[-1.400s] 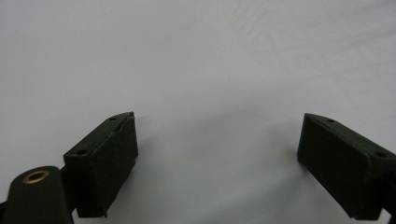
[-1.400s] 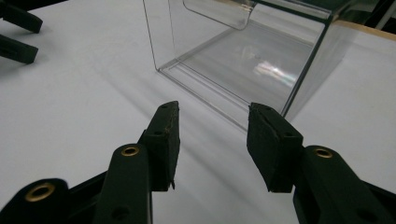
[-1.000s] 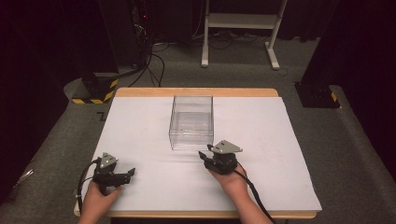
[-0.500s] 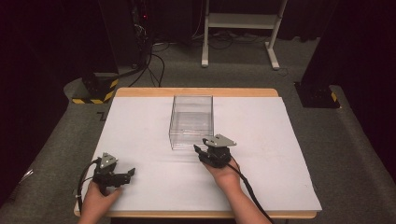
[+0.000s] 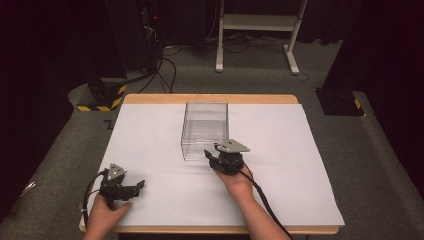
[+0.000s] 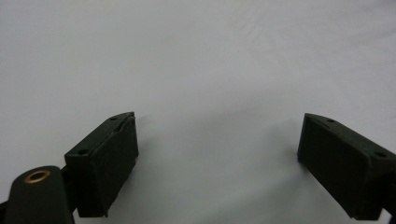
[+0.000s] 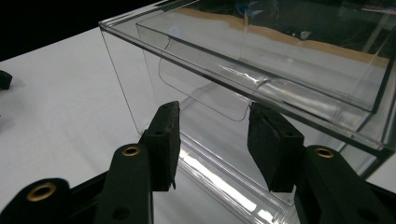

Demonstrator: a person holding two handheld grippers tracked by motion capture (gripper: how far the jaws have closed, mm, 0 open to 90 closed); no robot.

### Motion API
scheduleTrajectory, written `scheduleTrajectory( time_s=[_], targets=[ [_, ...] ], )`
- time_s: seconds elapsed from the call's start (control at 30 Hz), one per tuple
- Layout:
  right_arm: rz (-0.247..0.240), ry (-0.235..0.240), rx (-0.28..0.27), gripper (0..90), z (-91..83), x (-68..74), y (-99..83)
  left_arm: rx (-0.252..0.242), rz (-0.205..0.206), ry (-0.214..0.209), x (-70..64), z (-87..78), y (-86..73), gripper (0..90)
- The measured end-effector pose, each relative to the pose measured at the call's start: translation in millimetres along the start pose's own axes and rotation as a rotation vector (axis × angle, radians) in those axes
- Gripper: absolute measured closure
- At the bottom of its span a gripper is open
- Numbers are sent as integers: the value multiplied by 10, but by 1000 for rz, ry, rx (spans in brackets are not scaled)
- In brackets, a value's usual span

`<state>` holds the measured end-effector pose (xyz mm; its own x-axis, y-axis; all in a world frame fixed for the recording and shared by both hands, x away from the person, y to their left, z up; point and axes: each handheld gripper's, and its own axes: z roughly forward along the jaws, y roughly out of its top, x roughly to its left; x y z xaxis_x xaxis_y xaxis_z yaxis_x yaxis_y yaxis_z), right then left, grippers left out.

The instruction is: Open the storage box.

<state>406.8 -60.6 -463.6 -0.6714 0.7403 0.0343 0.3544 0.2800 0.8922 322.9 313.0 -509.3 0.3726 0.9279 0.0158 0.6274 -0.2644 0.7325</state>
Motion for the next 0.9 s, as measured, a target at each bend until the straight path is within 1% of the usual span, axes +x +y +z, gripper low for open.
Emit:
scheduleTrajectory(
  time_s=[0.3, 0.4, 0.53, 0.57, 0.67, 0.77, 0.9],
  targets=[
    [16, 40, -6, 593, 36, -60, 14, 0, 0, 0, 0, 0, 0, 126],
    [14, 67, -10, 622, 47, -93, 7, 0, 0, 0, 0, 0, 0, 126],
    [21, 91, -26, 668, 43, -133, -2, 0, 0, 0, 0, 0, 0, 126],
    [17, 92, -24, 680, 41, -140, -2, 0, 0, 0, 0, 0, 0, 126],
    [25, 100, -26, 739, 32, -172, -6, 0, 0, 0, 0, 0, -1, 126],
    [47, 136, -30, 770, 19, -224, -24, 0, 0, 0, 0, 0, -1, 126],
    [38, 172, -31, 798, -7, -260, -42, -2, -2, 0, -1, 1, -1, 126]
  ],
)
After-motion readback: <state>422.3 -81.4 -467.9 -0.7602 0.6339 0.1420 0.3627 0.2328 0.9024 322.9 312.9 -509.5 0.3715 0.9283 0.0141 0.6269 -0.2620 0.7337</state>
